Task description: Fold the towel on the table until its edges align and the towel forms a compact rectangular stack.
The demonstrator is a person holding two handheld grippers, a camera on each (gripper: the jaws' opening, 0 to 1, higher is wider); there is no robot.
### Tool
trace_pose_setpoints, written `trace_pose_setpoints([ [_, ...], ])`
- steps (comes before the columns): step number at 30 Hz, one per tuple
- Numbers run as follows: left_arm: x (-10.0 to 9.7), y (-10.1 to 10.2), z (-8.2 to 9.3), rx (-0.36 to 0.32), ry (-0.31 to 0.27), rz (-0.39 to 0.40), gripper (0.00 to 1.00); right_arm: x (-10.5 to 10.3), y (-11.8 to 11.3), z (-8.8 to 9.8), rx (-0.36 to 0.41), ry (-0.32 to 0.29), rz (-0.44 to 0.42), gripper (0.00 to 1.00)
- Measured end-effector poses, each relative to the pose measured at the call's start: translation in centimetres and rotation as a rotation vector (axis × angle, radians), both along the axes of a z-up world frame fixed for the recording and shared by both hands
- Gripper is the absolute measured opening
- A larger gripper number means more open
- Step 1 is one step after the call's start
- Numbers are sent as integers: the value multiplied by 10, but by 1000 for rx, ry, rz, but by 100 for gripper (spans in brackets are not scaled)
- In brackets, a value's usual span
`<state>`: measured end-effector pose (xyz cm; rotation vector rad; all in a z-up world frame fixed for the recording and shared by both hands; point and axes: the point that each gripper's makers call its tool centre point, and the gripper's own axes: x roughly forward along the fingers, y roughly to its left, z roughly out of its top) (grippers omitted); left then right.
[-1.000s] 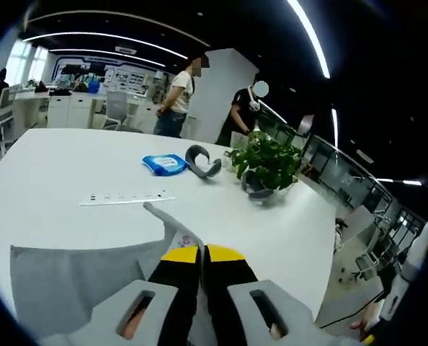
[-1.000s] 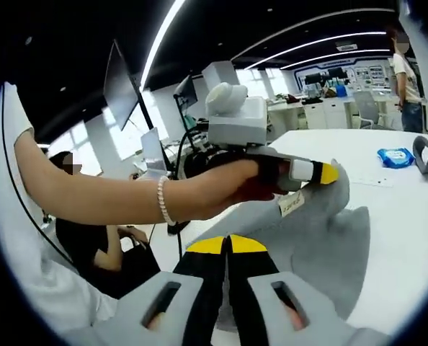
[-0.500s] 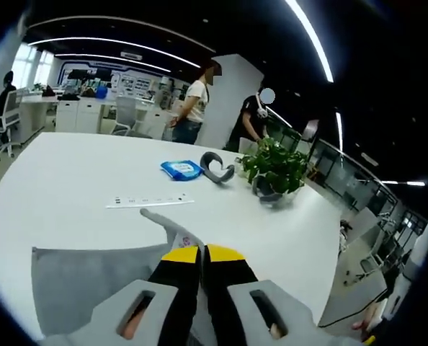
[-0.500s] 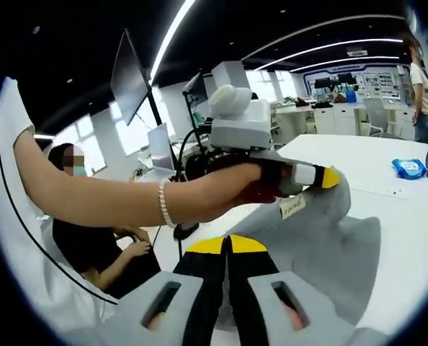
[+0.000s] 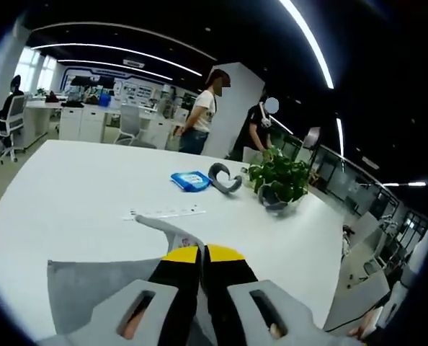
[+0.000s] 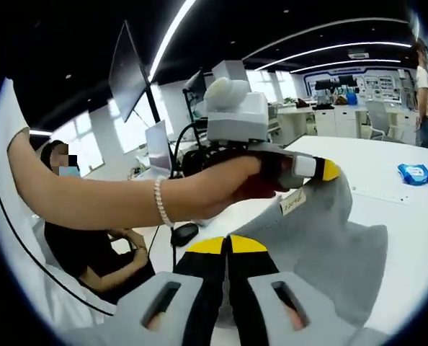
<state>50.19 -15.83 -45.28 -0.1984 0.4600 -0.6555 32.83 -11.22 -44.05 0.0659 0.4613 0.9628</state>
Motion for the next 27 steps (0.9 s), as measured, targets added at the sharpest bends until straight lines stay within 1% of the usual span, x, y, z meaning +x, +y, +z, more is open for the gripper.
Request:
trace_pose_setpoints([
  [5,8,14,5,1,-18,11,2,8,11,2,-17,-12,21,0],
  [10,16,33,1,3,-16,27,2,15,31,-1,-33,-14,61,0],
  [13,18,45,-5,8,-9,41,2,16,41,-5,-55,-20,84,0],
  [16,21,56,-12,5,-2,56,2,18,48,-13,-92,-27,108,0],
  [21,22,72,-25,-15,10,71,2,19,59,-27,-105,13,142,0],
  [25,22,85,-38,4,19,89,2,18,69,-37,-128,25,167,0],
  [27,22,90,-45,2,30,101,2,18,73,-44,-140,36,177,0],
])
